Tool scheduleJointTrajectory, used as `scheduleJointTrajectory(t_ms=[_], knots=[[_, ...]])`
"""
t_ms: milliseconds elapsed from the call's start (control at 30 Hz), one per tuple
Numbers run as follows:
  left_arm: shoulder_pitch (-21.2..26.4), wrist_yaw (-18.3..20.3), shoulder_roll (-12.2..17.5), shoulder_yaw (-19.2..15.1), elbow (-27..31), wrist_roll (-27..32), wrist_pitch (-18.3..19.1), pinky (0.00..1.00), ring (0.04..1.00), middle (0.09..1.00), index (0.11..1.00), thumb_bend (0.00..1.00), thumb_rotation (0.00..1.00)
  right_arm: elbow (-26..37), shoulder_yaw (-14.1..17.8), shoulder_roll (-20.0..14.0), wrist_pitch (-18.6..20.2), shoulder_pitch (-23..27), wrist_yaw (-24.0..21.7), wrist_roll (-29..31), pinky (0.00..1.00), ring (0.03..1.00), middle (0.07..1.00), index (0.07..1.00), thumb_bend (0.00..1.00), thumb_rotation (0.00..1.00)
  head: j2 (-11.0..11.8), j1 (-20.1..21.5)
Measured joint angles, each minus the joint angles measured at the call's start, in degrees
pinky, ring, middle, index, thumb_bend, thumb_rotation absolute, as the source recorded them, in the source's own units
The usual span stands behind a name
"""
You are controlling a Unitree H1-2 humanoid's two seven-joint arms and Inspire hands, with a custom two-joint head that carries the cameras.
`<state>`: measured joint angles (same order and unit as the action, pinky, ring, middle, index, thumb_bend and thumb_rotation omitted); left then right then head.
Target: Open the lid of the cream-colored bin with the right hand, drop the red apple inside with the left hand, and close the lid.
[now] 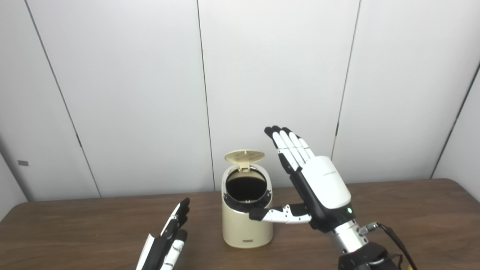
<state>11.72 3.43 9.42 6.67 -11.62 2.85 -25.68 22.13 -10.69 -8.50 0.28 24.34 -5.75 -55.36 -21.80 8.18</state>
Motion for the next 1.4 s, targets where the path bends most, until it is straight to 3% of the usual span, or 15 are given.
scheduleJointTrajectory(t_ms=[100, 200, 300, 500, 600, 700, 767, 867, 1067, 1167, 1400], knots=[[-0.1, 0.8, -0.6, -0.9, -0.1, -0.6, 0.0, 0.96, 0.971, 0.986, 0.992, 0.49, 0.79, -0.3, -0.5, -0.2, 1.8, 3.2, -4.0, -1.7, 0.98, 1.000, 1.000, 0.998, 0.86, 1.00, -0.1, -0.1], [-0.1, 1.2, -1.1, -1.8, -0.1, -0.8, 0.0, 0.95, 0.964, 0.986, 0.993, 0.48, 0.75, -0.4, -1.8, -1.4, 4.1, 6.5, -11.3, -3.2, 1.00, 1.000, 0.998, 0.984, 0.90, 1.00, -0.3, -0.1], [-0.2, 1.5, -1.5, -2.5, 0.0, -0.9, 0.0, 0.95, 0.963, 0.986, 0.994, 0.48, 0.74, -0.5, -2.8, -2.6, 5.6, 9.6, -18.3, -4.3, 1.00, 1.000, 0.989, 0.970, 0.92, 1.00, -0.4, -0.1], [-0.2, 1.6, -1.9, -3.1, 0.0, -2.5, 0.0, 0.94, 0.947, 0.966, 0.973, 0.51, 0.71, -2.3, -3.6, -3.4, 8.3, 14.5, -26.9, -4.9, 0.96, 1.000, 0.960, 0.942, 0.95, 0.99, -0.6, -0.3], [-0.3, 1.1, -2.2, -3.6, 0.0, -3.3, 0.0, 0.91, 0.929, 0.948, 0.956, 0.51, 0.72, -3.4, -3.9, -3.6, 8.7, 16.0, -28.4, -4.9, 0.91, 0.989, 0.941, 0.928, 0.95, 0.99, -0.7, -0.4], [-0.3, 0.6, -2.6, -4.0, 0.0, -4.2, 0.0, 0.88, 0.916, 0.931, 0.937, 0.48, 0.84, -5.8, -4.5, -4.1, 8.7, 17.4, -28.7, -5.1, 0.89, 0.976, 0.931, 0.919, 0.95, 1.00, -0.5, -0.4], [-0.3, 0.4, -2.7, -4.2, -0.1, -4.3, 0.0, 0.88, 0.912, 0.928, 0.932, 0.47, 0.86, -7.5, -4.8, -4.4, 8.6, 17.9, -29.0, -5.0, 0.89, 0.977, 0.933, 0.920, 0.95, 1.00, -0.5, -0.4], [-0.3, 0.2, -2.9, -4.8, -0.2, -4.2, 0.0, 0.87, 0.903, 0.918, 0.924, 0.50, 0.84, -8.3, -4.8, -5.0, 8.7, 18.0, -29.5, -4.8, 0.91, 0.992, 0.946, 0.929, 0.94, 1.00, -0.5, -0.8], [-0.6, 0.5, -3.0, -5.3, -0.2, -3.8, 0.0, 0.87, 0.905, 0.923, 0.930, 0.48, 0.86, -8.5, -4.8, -6.2, 9.0, 17.9, -31.0, -3.3, 0.96, 1.000, 0.968, 0.951, 0.93, 1.00, -0.7, -1.1], [-1.0, 0.5, -3.1, -5.6, -0.1, -3.8, 0.0, 0.87, 0.901, 0.921, 0.928, 0.48, 0.86, -8.4, -5.2, -6.2, 10.1, 17.9, -32.7, -2.7, 0.93, 0.997, 0.953, 0.941, 0.93, 1.00, -0.7, -1.3], [-1.7, 2.0, -3.4, -7.1, 0.6, 1.6, 0.8, 0.90, 0.901, 0.920, 0.919, 0.59, 0.77, -6.9, -5.6, -6.2, 11.8, 16.3, -34.1, -1.5, 0.96, 0.999, 0.943, 0.926, 0.91, 0.99, -1.0, -1.5]])
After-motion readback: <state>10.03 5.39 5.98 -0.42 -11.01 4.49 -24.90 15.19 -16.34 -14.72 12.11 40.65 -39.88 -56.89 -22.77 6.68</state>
